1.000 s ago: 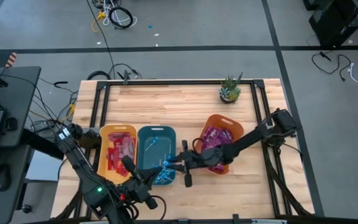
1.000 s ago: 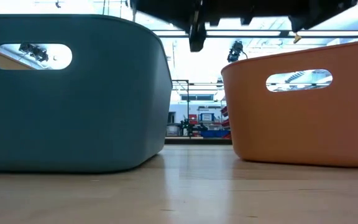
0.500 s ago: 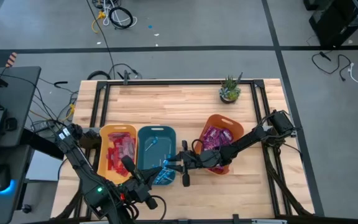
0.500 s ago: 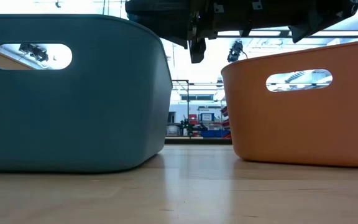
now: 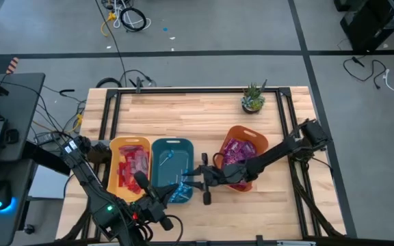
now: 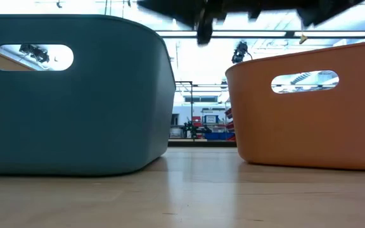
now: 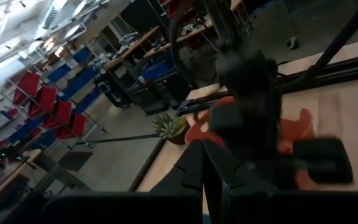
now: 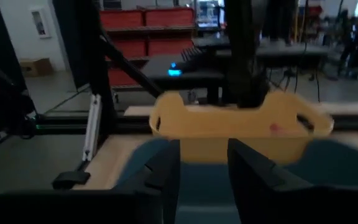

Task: Sort candy
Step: Adjust the colored bins

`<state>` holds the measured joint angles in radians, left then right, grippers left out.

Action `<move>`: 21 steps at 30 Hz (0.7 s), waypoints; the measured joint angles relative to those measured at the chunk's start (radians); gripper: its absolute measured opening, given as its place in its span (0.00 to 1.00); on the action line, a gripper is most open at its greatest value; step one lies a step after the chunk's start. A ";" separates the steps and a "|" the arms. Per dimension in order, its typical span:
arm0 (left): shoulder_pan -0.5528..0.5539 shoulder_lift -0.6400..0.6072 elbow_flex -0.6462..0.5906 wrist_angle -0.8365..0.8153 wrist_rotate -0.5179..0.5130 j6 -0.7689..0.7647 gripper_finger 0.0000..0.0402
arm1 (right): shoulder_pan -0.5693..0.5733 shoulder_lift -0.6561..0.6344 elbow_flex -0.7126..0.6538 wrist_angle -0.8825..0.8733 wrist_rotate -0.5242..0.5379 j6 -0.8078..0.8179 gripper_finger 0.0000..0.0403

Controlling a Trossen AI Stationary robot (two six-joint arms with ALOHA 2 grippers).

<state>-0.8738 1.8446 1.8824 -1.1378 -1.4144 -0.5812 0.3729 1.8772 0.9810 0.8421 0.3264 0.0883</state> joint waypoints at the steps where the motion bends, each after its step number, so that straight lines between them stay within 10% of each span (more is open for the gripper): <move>1: 0.000 0.000 0.000 0.006 0.007 -0.001 0.00 | 0.007 -0.024 0.000 -0.020 0.003 -0.021 0.30; 12: 0.000 0.000 -0.002 0.059 0.063 -0.001 0.00 | 0.148 -0.456 0.000 -0.756 0.258 -0.073 0.30; 21: 0.002 0.000 -0.002 0.097 0.065 0.000 0.00 | 0.138 -0.779 0.000 -1.476 0.381 0.529 0.25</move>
<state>-0.8723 1.8446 1.8801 -1.0405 -1.3495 -0.5812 0.5111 1.0977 0.9813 -0.6343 0.7079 0.6174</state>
